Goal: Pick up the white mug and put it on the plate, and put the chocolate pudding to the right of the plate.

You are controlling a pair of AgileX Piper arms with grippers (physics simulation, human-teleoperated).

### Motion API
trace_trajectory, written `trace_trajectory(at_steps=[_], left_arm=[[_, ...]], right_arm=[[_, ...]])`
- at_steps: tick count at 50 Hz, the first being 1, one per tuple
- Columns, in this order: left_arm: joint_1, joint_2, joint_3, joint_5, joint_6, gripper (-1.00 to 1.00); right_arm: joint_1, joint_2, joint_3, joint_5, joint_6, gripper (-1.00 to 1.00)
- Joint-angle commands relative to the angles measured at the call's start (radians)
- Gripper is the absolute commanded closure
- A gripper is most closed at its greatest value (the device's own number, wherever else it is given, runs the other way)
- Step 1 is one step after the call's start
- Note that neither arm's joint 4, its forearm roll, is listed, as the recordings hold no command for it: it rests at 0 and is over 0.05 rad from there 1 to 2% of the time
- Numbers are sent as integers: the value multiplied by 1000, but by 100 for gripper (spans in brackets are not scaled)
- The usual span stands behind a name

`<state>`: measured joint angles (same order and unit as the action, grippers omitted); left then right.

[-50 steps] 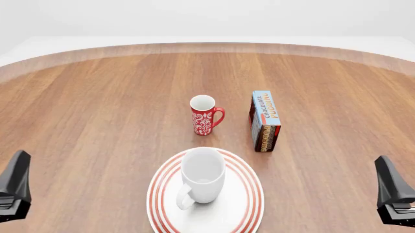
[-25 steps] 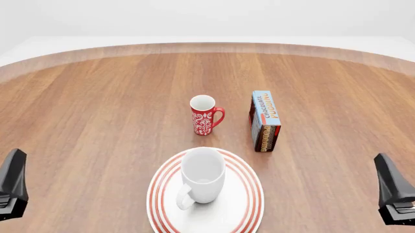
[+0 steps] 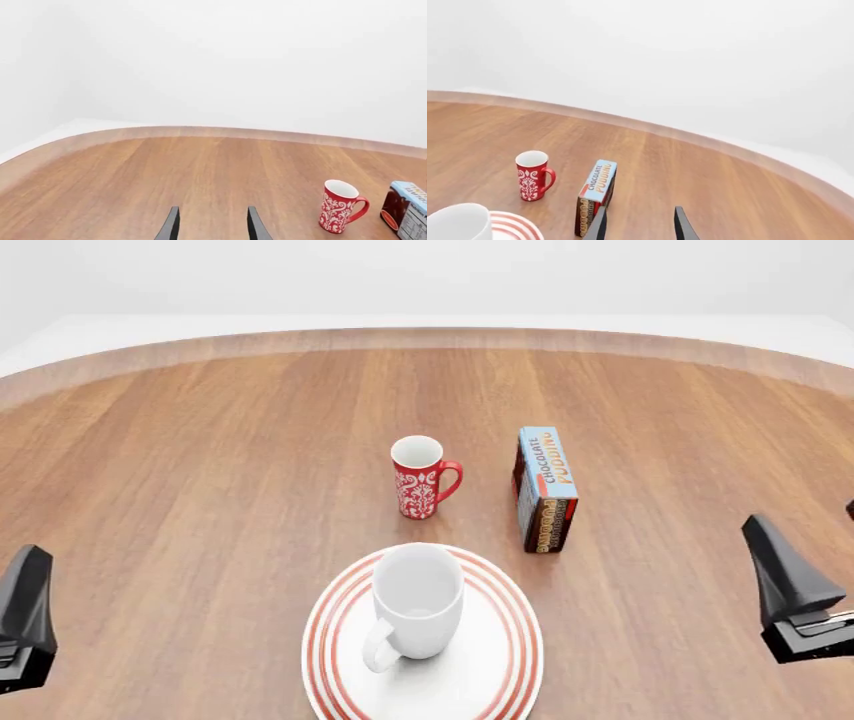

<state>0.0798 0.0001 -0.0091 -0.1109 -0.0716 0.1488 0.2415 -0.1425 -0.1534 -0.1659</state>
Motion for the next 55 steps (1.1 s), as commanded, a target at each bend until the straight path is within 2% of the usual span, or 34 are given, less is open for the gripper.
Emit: trace_trajectory(at_steps=[1,7,15,30,37,55], left_arm=[[-2,0,-2,0,-6,-100],[-1,0,-1,-2,-11,-100],[-2,0,0,-4,-14,-100],[0,0,0,-5,-17,-100],[2,0,0,-6,-21,-100],[2,0,1,-7,-27,-100]], right_arm=[[51,158,-40,-108,-23,-100],[74,280,-61,-192,-27,-100],[100,379,-104,-231,-36,-100],[132,507,-185,-246,-57,-100],[138,569,-221,-245,-48,-100],[164,687,-326,-209,-55,-100]])
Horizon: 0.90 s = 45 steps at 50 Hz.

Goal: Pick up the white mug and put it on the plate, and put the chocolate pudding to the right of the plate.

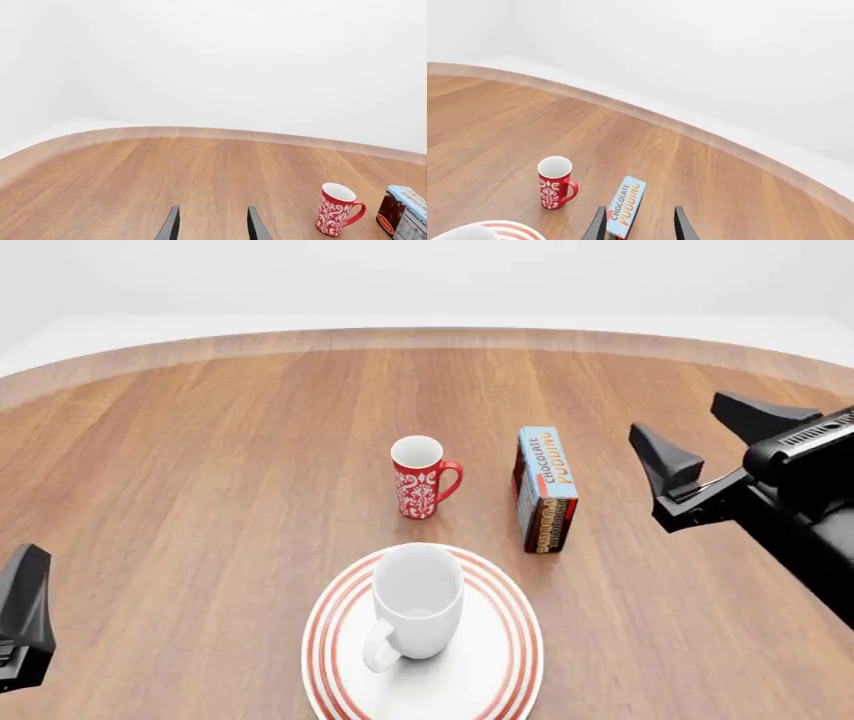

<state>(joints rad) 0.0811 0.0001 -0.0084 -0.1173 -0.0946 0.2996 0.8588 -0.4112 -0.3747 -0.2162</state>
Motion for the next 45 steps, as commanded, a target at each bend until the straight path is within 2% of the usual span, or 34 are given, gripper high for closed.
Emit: trace_trajectory(at_steps=[1,5,6,20,36,45], left_arm=[[0,0,0,-2,-5,-100],[-1,0,1,-1,-5,-100],[-2,0,1,-2,-6,-100],[-3,0,1,-2,-8,-100],[-3,0,0,-3,-11,-100],[-3,0,-1,-2,-12,-100]], right_arm=[[15,83,-67,12,-6,-100],[16,102,-84,17,-3,-100],[22,133,-112,39,33,-100],[19,230,-185,57,46,-100],[11,353,-283,129,144,-100],[13,389,-323,159,175,-100]])
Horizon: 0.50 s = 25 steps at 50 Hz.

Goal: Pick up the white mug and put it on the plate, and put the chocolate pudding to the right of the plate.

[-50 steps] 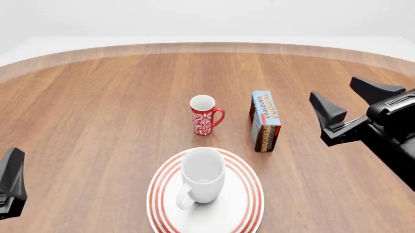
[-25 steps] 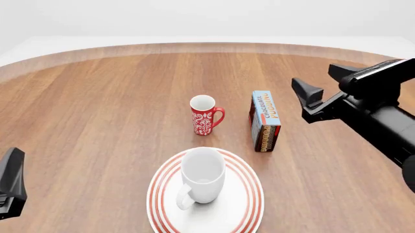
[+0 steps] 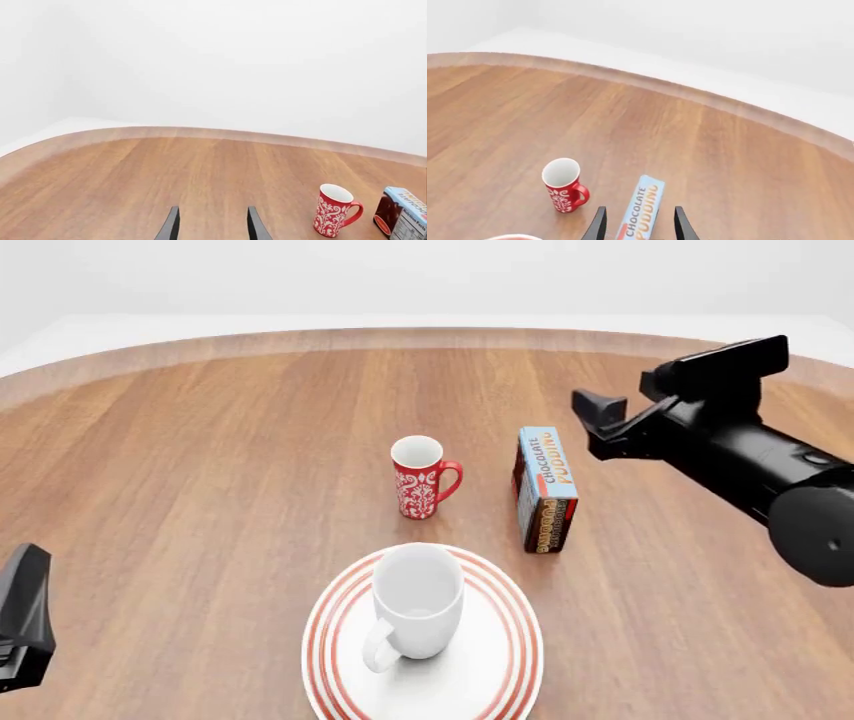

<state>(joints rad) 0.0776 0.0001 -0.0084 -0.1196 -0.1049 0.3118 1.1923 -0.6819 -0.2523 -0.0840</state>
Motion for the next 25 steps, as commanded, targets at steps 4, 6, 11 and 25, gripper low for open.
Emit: trace_trajectory(at_steps=[4,6,11,25], left_arm=[[1,0,0,-1,-3,-100],[0,0,-1,-1,-3,-100],[-1,0,0,-2,-5,-100],[-1,0,-1,0,-9,-100]], right_arm=[[4,67,-75,54,54,-100],[7,74,-85,63,64,-100],[6,103,-110,78,85,-100],[1,151,-137,89,115,-100]])
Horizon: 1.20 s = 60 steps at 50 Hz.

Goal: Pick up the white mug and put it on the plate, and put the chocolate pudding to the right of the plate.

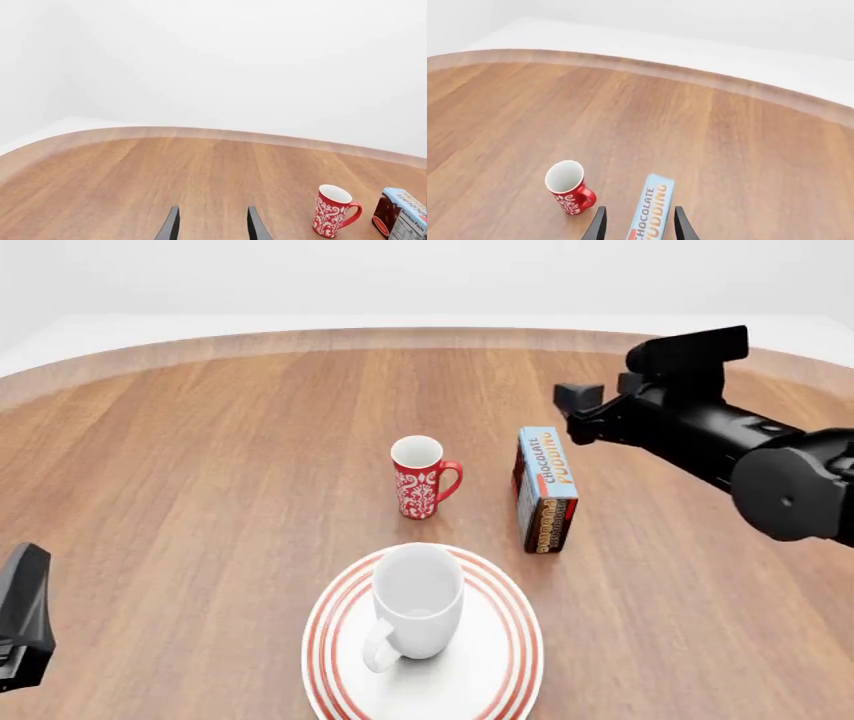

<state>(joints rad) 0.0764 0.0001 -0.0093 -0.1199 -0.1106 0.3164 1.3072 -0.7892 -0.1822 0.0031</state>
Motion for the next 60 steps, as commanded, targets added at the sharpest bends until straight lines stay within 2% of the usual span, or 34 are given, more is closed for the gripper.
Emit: trace_trajectory(at_steps=[1,28,60], left_arm=[[0,0,1,-1,-4,-100],[-3,0,2,-2,-11,-100],[-4,0,3,-3,-16,-100]], right_arm=[[-6,36,-33,22,29,-100],[-45,118,-92,40,76,-100],[-53,194,-116,30,81,-100]])
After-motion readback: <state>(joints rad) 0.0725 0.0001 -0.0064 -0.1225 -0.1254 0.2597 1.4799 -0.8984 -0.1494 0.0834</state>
